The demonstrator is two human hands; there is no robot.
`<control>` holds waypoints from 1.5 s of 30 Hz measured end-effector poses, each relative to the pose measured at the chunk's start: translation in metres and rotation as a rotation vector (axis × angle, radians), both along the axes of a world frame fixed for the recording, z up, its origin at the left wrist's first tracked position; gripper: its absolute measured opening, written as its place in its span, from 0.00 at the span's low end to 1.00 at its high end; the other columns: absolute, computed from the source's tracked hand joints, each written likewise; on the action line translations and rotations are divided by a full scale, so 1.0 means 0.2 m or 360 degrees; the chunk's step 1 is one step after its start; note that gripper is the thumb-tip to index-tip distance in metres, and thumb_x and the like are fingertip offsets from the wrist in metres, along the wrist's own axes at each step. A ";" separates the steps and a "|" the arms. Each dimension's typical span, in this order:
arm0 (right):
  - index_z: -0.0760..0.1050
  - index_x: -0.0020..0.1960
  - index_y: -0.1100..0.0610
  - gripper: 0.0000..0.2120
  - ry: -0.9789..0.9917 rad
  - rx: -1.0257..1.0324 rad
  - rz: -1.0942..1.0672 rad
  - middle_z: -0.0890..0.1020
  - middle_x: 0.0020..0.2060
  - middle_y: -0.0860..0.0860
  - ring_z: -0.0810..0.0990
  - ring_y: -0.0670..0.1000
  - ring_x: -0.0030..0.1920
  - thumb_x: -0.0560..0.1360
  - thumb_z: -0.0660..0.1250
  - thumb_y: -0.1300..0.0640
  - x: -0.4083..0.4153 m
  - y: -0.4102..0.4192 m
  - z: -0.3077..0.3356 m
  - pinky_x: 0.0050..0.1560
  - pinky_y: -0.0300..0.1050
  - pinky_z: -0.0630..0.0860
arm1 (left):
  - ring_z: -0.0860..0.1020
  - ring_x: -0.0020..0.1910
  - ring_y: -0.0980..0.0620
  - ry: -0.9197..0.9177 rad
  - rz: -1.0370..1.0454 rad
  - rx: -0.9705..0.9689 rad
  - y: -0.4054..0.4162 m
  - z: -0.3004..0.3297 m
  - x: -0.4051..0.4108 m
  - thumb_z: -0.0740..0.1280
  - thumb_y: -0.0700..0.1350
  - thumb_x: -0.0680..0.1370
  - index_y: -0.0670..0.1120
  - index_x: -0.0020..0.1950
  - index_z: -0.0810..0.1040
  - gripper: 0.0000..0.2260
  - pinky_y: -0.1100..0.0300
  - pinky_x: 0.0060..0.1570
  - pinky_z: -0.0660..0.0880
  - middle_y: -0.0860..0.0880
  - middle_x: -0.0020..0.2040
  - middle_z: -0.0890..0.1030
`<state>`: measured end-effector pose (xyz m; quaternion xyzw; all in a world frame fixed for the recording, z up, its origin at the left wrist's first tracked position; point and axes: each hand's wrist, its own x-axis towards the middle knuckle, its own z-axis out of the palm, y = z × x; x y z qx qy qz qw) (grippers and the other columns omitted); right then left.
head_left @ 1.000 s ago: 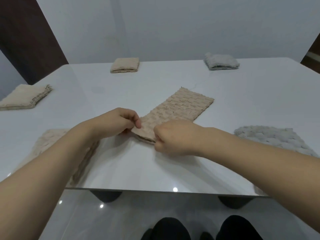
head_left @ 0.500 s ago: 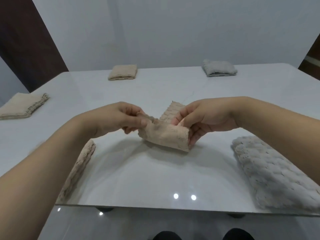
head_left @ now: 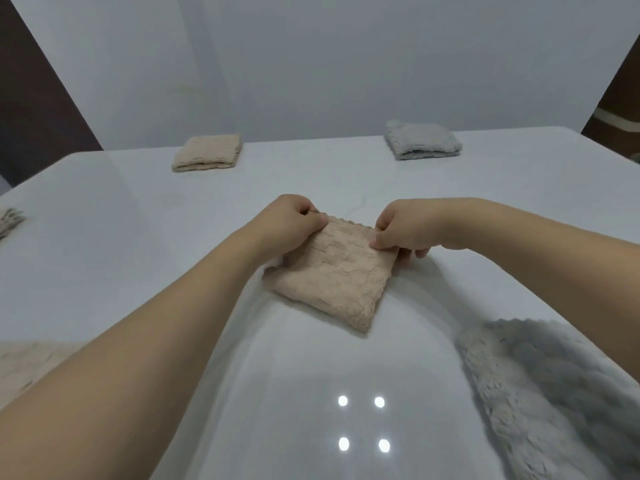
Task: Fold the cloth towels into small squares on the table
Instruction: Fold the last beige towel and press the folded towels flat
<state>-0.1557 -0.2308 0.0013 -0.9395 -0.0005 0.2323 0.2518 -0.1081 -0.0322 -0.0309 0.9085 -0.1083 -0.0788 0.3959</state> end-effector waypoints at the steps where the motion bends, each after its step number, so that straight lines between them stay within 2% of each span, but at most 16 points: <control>1: 0.73 0.43 0.59 0.10 -0.0012 -0.0089 0.0003 0.79 0.37 0.56 0.76 0.54 0.35 0.79 0.62 0.54 0.02 0.00 -0.01 0.33 0.42 0.70 | 0.74 0.34 0.51 -0.0039 0.0008 0.0119 -0.02 -0.02 0.01 0.67 0.53 0.79 0.44 0.42 0.77 0.14 0.59 0.36 0.70 0.48 0.37 0.79; 5: 0.72 0.42 0.60 0.12 -0.0032 -0.0309 0.0022 0.79 0.32 0.54 0.78 0.54 0.33 0.79 0.61 0.53 0.09 -0.01 -0.04 0.33 0.41 0.73 | 0.70 0.30 0.48 -0.0107 0.0080 0.0316 -0.06 -0.06 0.05 0.68 0.54 0.78 0.44 0.37 0.72 0.16 0.58 0.33 0.67 0.45 0.33 0.73; 9: 0.74 0.42 0.60 0.11 0.0041 -0.0374 0.0054 0.80 0.32 0.53 0.79 0.54 0.34 0.78 0.63 0.53 0.11 0.00 -0.04 0.32 0.40 0.74 | 0.81 0.42 0.42 -0.0110 0.0066 0.0366 -0.08 -0.06 0.06 0.69 0.55 0.76 0.46 0.39 0.73 0.15 0.53 0.43 0.75 0.41 0.44 0.83; 12: 0.77 0.51 0.60 0.13 0.0020 -0.0436 0.0092 0.83 0.42 0.56 0.82 0.56 0.42 0.76 0.66 0.51 0.12 0.00 -0.02 0.38 0.44 0.76 | 0.76 0.36 0.46 -0.0035 0.0093 0.0337 -0.07 -0.02 0.02 0.67 0.57 0.77 0.45 0.43 0.74 0.15 0.56 0.36 0.72 0.44 0.39 0.79; 15: 0.76 0.56 0.60 0.15 -0.0146 -0.0375 0.0116 0.81 0.52 0.54 0.81 0.58 0.51 0.76 0.64 0.49 0.13 0.05 -0.01 0.46 0.48 0.77 | 0.77 0.36 0.46 0.0069 0.0208 0.0201 -0.02 0.02 -0.04 0.65 0.55 0.79 0.43 0.47 0.77 0.15 0.55 0.41 0.75 0.46 0.38 0.80; 18: 0.74 0.60 0.59 0.22 -0.0301 -0.0433 0.0205 0.77 0.57 0.53 0.76 0.56 0.56 0.78 0.61 0.41 0.13 0.14 -0.03 0.50 0.45 0.70 | 0.75 0.36 0.50 0.0235 0.0289 0.0039 0.06 0.02 -0.12 0.70 0.50 0.76 0.44 0.46 0.79 0.10 0.59 0.37 0.70 0.48 0.39 0.79; 21: 0.73 0.52 0.59 0.19 -0.0403 -0.0545 0.0292 0.78 0.58 0.56 0.74 0.57 0.52 0.80 0.57 0.42 0.14 0.23 -0.07 0.47 0.44 0.66 | 0.76 0.40 0.49 0.0359 0.0333 -0.0041 0.14 -0.02 -0.20 0.73 0.50 0.72 0.45 0.43 0.79 0.09 0.57 0.43 0.70 0.47 0.42 0.80; 27: 0.71 0.59 0.60 0.12 -0.0501 -0.0632 0.0224 0.76 0.58 0.57 0.76 0.56 0.55 0.81 0.55 0.57 0.12 0.29 -0.10 0.42 0.44 0.67 | 0.70 0.31 0.51 0.0398 0.0295 -0.0236 0.17 -0.06 -0.28 0.72 0.50 0.74 0.46 0.38 0.74 0.11 0.59 0.36 0.64 0.51 0.30 0.72; 30: 0.71 0.55 0.59 0.10 -0.0566 -0.0630 0.0167 0.76 0.58 0.58 0.73 0.57 0.52 0.79 0.54 0.56 0.11 0.30 -0.10 0.45 0.44 0.65 | 0.71 0.34 0.51 0.0269 0.0342 -0.0374 0.17 -0.10 -0.30 0.70 0.55 0.69 0.50 0.35 0.73 0.11 0.56 0.40 0.65 0.54 0.31 0.74; 32: 0.66 0.53 0.58 0.09 -0.0601 -0.0454 0.0076 0.76 0.55 0.56 0.72 0.56 0.48 0.79 0.53 0.53 0.12 0.30 -0.11 0.43 0.46 0.65 | 0.73 0.36 0.51 0.0183 0.0356 -0.0467 0.16 -0.12 -0.30 0.68 0.56 0.67 0.52 0.35 0.75 0.09 0.52 0.44 0.67 0.56 0.32 0.75; 35: 0.62 0.60 0.60 0.19 -0.0572 -0.0227 -0.0058 0.76 0.53 0.57 0.73 0.55 0.47 0.79 0.52 0.46 0.13 0.31 -0.13 0.40 0.48 0.66 | 0.72 0.35 0.52 0.0125 0.0336 -0.0594 0.16 -0.13 -0.30 0.68 0.54 0.67 0.51 0.36 0.74 0.08 0.53 0.42 0.67 0.55 0.33 0.76; 37: 0.65 0.66 0.61 0.27 -0.0540 -0.0362 -0.0028 0.76 0.59 0.59 0.74 0.57 0.53 0.79 0.51 0.40 0.15 0.32 -0.15 0.45 0.48 0.67 | 0.73 0.35 0.51 0.0134 0.0298 -0.0553 0.16 -0.13 -0.30 0.67 0.55 0.67 0.51 0.38 0.74 0.08 0.53 0.42 0.67 0.54 0.34 0.78; 39: 0.71 0.63 0.60 0.28 -0.0517 -0.0509 0.0081 0.76 0.61 0.59 0.74 0.57 0.57 0.80 0.50 0.38 0.16 0.32 -0.18 0.49 0.47 0.67 | 0.75 0.36 0.51 0.0156 0.0275 -0.0475 0.17 -0.13 -0.30 0.68 0.56 0.67 0.51 0.39 0.75 0.09 0.53 0.43 0.69 0.53 0.36 0.80; 41: 0.74 0.57 0.59 0.24 -0.0525 -0.0486 0.0130 0.77 0.59 0.58 0.73 0.56 0.54 0.80 0.52 0.41 0.19 0.32 -0.19 0.48 0.46 0.67 | 0.76 0.37 0.51 0.0197 0.0274 -0.0446 0.18 -0.12 -0.30 0.70 0.54 0.69 0.51 0.41 0.76 0.09 0.55 0.42 0.69 0.53 0.37 0.80; 43: 0.72 0.54 0.58 0.19 -0.0583 -0.0357 0.0133 0.77 0.56 0.56 0.73 0.54 0.50 0.81 0.53 0.44 0.20 0.30 -0.19 0.47 0.46 0.66 | 0.75 0.36 0.52 0.0245 0.0274 -0.0412 0.19 -0.11 -0.30 0.71 0.50 0.73 0.47 0.45 0.77 0.08 0.58 0.39 0.69 0.52 0.38 0.79; 45: 0.68 0.51 0.56 0.17 -0.0705 -0.0213 0.0103 0.76 0.52 0.54 0.72 0.53 0.48 0.82 0.51 0.43 0.21 0.30 -0.20 0.46 0.47 0.66 | 0.76 0.37 0.50 0.0313 0.0275 -0.0373 0.19 -0.09 -0.29 0.71 0.51 0.70 0.43 0.46 0.78 0.13 0.57 0.40 0.70 0.50 0.38 0.79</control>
